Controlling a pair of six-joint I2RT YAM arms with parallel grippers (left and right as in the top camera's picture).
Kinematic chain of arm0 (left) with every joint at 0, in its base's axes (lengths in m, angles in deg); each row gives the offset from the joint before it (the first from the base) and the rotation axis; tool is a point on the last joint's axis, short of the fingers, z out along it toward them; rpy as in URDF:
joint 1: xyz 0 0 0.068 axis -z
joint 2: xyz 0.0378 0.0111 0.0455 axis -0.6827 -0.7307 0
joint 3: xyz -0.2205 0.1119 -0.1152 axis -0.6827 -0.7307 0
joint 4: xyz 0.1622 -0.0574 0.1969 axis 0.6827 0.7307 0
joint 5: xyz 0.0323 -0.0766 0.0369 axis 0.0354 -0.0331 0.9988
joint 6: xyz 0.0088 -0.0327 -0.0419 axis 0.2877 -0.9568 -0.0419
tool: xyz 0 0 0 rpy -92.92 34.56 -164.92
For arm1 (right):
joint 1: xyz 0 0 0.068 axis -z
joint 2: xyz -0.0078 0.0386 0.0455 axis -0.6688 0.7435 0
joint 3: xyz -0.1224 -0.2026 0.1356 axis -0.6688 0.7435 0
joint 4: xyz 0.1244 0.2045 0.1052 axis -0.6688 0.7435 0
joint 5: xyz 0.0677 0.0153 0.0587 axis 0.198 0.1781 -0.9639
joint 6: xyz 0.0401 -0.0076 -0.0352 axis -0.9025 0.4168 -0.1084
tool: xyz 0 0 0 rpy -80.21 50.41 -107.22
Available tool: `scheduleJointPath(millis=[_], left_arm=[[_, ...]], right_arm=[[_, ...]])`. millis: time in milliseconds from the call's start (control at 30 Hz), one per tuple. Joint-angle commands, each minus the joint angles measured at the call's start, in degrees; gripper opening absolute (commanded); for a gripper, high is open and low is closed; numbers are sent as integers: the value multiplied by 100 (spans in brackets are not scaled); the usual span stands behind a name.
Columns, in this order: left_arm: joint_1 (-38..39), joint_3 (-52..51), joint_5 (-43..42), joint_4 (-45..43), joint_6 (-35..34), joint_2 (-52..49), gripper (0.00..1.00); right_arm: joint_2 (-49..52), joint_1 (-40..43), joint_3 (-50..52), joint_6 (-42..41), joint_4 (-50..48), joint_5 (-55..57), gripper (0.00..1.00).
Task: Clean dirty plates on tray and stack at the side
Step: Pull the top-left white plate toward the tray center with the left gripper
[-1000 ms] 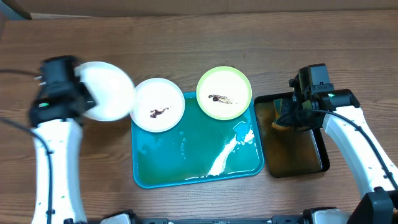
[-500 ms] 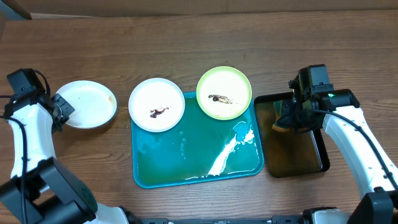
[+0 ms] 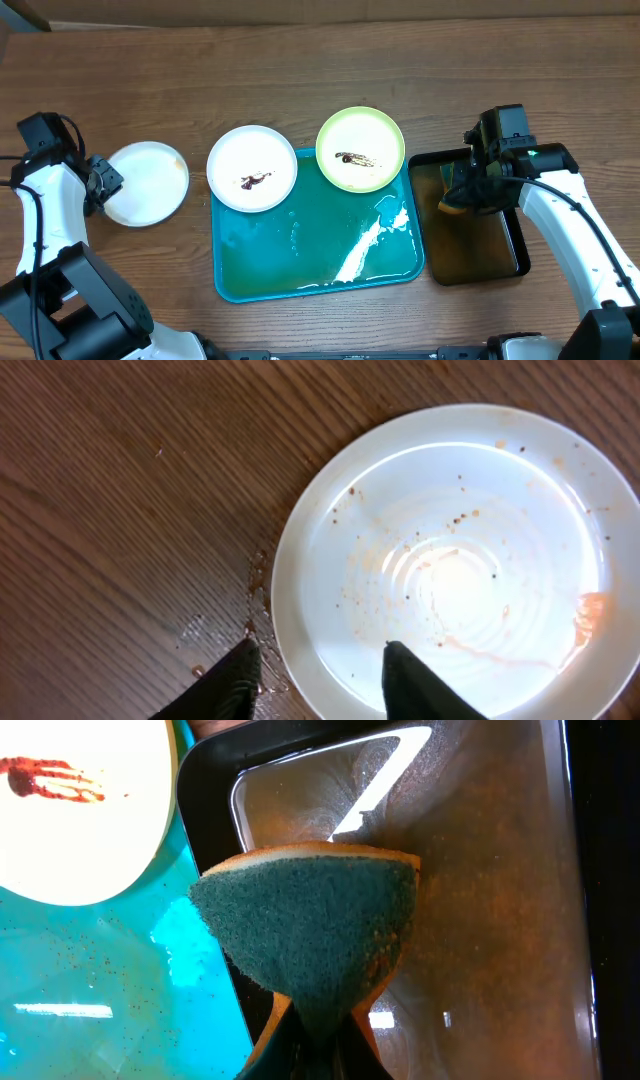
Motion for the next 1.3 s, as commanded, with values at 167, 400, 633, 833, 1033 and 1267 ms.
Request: scheduleJointPath(millis=[167,400,633,833,1033,1267], left_arm=[[260,599,-2022,-92,481,210,67],[1182,1023,-2627,-494,1676,249,65],[2159,1023,-1818,-872,2022,-160,100],[2503,1023,-1751,-898,2039,-804,100],[2549,1023,-1753,-706,2039,-1386,85],[2546,1023,-1864,-391,1989,-1685,38]], right_arm=[[-83,2,-144,33,-15,-28,4],[-83,2,-144,31,-13,-28,4],[-83,2,-144,31,24,-28,4],[-83,2,-144,31,63,-28,4],[-83,2,-144,31,90,-26,4],[-83,2,-144,31,90,-26,4]])
